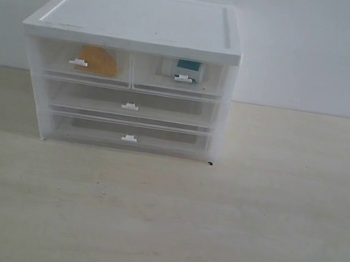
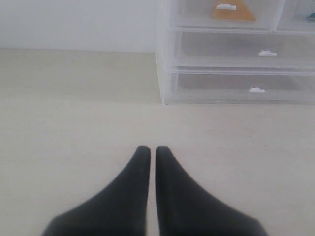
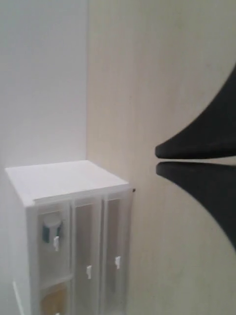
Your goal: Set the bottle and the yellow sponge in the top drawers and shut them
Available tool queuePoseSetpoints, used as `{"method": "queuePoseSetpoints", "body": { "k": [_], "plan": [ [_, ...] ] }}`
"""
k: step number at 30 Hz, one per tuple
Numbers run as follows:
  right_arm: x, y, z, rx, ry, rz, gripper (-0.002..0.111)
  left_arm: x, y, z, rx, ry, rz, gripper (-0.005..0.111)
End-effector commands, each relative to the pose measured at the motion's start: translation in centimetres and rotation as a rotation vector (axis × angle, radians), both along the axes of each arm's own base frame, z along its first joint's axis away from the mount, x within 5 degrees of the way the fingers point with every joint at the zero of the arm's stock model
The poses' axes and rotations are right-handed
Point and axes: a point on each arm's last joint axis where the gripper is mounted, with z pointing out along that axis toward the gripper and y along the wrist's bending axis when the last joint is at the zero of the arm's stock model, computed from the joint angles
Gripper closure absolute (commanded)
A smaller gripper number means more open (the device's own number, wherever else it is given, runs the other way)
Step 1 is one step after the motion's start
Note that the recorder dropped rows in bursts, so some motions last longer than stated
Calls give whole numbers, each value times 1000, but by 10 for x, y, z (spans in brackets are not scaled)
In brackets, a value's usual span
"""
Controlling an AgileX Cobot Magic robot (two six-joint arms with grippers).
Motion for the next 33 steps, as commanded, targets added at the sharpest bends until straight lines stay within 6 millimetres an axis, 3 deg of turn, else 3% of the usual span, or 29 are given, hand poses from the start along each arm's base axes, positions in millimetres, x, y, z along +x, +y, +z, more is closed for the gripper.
{"method": "queuePoseSetpoints", "body": {
  "k": [1,11,17,20,33],
  "plan": [
    [-2,-3,-5,-31,67,-21,108,0,0,-1,-3,-3,3,103],
    [-1,-3,-5,-33,61,-22,108,0,0,-1,-3,-3,3,103],
    [4,5,-22,36,-19,31,108,0,0,-1,-3,-3,3,103],
    [5,6,-21,48,-56,43,108,0,0,-1,-3,-3,3,103],
    [4,3,-33,-40,56,18,108,0,0,-1,-3,-3,3,103]
  ]
}}
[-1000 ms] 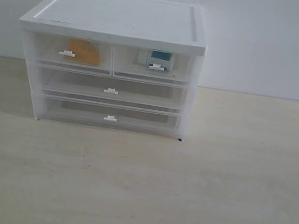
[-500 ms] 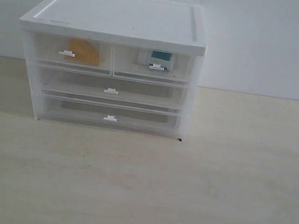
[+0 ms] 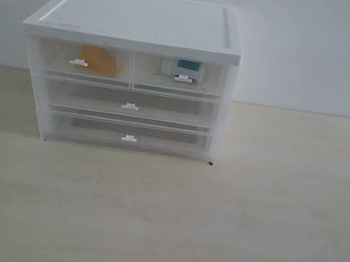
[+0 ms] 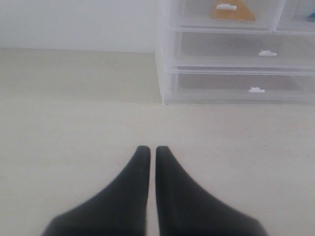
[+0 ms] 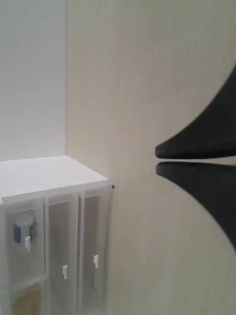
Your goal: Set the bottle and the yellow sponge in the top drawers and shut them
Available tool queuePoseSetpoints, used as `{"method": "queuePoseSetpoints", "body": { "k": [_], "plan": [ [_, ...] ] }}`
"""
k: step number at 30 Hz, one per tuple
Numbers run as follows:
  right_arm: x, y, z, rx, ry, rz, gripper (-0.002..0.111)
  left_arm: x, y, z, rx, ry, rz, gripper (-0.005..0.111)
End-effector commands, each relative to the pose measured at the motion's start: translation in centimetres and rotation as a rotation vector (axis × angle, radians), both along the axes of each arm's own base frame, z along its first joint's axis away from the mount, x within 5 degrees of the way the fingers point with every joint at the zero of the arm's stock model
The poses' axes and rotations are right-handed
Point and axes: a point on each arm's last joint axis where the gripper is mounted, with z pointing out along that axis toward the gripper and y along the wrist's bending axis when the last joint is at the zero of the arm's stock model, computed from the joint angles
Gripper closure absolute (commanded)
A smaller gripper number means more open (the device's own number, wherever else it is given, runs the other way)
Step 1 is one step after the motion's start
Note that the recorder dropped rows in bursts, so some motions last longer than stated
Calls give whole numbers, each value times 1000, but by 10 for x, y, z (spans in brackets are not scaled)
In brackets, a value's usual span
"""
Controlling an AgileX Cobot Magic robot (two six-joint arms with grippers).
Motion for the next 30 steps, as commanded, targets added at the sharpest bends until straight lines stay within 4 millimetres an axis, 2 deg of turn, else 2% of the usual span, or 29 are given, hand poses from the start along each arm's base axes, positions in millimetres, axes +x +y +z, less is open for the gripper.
{"method": "queuePoseSetpoints", "body": {
  "k": [1,9,19,30],
  "plan": [
    [-1,-2,-6,-43,37,-11,108,0,0,-1,-3,-3,3,103],
    [-1,-2,-8,-74,52,-11,108,0,0,-1,-3,-3,3,103],
    [0,-11,-8,-61,60,-170,108,0,0,0,-3,-5,3,103],
    [1,-12,-8,-60,59,-191,108,0,0,0,-3,-5,3,103]
  ]
}}
